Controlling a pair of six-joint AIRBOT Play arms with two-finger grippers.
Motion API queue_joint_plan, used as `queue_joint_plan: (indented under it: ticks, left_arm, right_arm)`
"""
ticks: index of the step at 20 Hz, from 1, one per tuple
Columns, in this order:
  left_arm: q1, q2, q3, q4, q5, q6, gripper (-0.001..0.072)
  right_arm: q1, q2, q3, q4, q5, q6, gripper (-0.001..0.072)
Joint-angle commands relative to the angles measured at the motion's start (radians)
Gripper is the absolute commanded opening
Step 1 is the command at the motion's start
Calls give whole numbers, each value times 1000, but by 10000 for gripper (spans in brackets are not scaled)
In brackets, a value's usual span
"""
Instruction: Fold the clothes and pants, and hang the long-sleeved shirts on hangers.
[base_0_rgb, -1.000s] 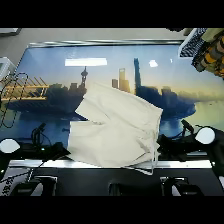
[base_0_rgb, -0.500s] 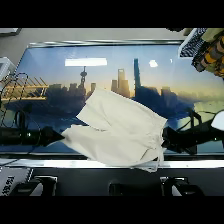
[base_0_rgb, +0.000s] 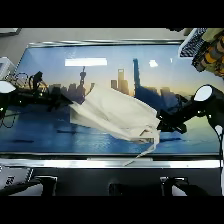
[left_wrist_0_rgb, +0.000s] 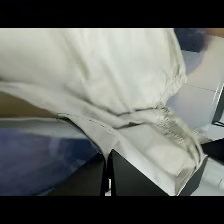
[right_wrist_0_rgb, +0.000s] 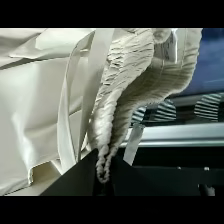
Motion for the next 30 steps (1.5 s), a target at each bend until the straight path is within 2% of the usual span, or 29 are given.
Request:
queue_joint_plan:
  ticks: [1,5,10,15,18,21,22,24,30]
  left_arm:
    - [-31,-240,230,-34,13,-1,8]
    - [-51,-423,455,-71,13,-73,8]
    - [-53,-575,621,-153,38,-133,8]
    - [-84,-660,649,-248,199,-137,8]
    - [-111,-715,651,-343,275,-136,9]
    - [-133,-763,651,-364,320,-136,13]
    - [-138,-773,651,-366,331,-136,33]
    - [-138,-782,651,-367,362,-134,203]
    - [-105,-780,651,-366,378,-124,203]
  right_arm:
    - [-1,-92,40,-1,-82,8,36]
    - [-1,-180,101,1,-139,39,36]
    - [-66,-269,203,34,-243,118,36]
    - [-153,-275,204,112,-436,209,36]
    - [-151,-314,204,136,-476,240,36]
    - [-151,-370,204,174,-515,250,37]
    - [-151,-385,204,183,-533,272,41]
    - [-151,-404,204,199,-600,322,84]
    - [-153,-409,204,204,-703,466,67]
